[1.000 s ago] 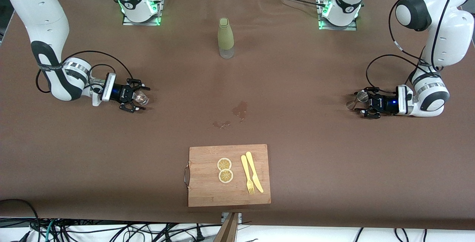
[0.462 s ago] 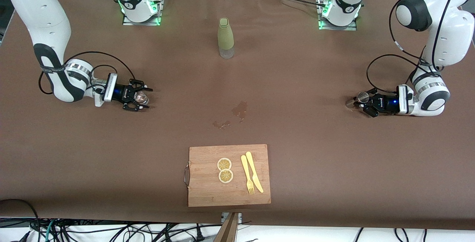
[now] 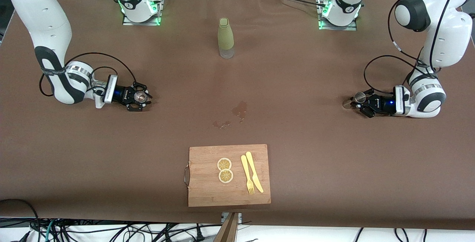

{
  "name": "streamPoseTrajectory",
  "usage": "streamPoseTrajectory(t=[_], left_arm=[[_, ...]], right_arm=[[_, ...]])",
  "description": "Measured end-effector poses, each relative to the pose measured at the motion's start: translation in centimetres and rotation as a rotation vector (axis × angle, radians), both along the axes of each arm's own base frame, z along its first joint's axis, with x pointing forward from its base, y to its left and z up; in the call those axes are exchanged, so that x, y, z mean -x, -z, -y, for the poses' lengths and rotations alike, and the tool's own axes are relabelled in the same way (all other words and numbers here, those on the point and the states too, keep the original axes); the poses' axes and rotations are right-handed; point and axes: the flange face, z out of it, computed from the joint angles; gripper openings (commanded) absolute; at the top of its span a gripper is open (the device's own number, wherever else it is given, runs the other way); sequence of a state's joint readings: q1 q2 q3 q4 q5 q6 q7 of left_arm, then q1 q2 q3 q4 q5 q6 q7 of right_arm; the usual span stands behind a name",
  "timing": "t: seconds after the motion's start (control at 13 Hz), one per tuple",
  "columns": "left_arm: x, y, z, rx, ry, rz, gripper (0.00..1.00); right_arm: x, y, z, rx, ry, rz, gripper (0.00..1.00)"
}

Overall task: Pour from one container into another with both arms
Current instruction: 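Lift the jigger with the left gripper while the right gripper brings the glass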

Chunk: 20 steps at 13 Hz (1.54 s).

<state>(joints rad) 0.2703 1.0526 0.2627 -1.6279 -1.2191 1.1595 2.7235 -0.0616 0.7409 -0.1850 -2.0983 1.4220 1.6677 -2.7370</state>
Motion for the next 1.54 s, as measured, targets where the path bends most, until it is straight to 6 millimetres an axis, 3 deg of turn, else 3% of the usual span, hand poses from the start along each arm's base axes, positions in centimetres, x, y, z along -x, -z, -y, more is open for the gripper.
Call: streamPoseTrajectory(t=[0.15,0.38,0.62,0.85,1.08,1.31,1.54], left_arm=[[-1.1,-0.4,1.5,0.008,0.027,0.018,0.00],[-3.7,-1.9,5.0,-0.018,0.088,0.058,0.00],[-6.5,-3.6,10.1,-0.069,0.131,0.084,0.00],[-9.0,-4.4,17.5,-0.056,0.097,0.084,0.00],[-10.1,-4.4,25.7,-0.059,0.072,0.065,0.00],[-10.2,-4.5,32.7,-0.043,0.027,0.035,0.00],[-9.5,-4.4,38.5,-0.042,-0.011,0.010,0.00]], right_arm=[[-0.1,-0.2,-0.1,-0.012,-0.003,0.001,0.11],[-0.9,-0.8,-0.6,-0.040,-0.009,-0.001,0.08],[-2.9,-1.9,-3.1,-0.075,-0.039,0.002,0.08],[-6.3,-4.0,-6.8,-0.091,-0.076,-0.016,0.08],[-10.2,-7.2,-11.0,-0.081,-0.119,-0.058,0.08],[-13.6,-10.8,-16.9,-0.030,-0.158,-0.095,0.08],[-15.1,-13.0,-22.9,0.050,-0.158,-0.117,0.08]])
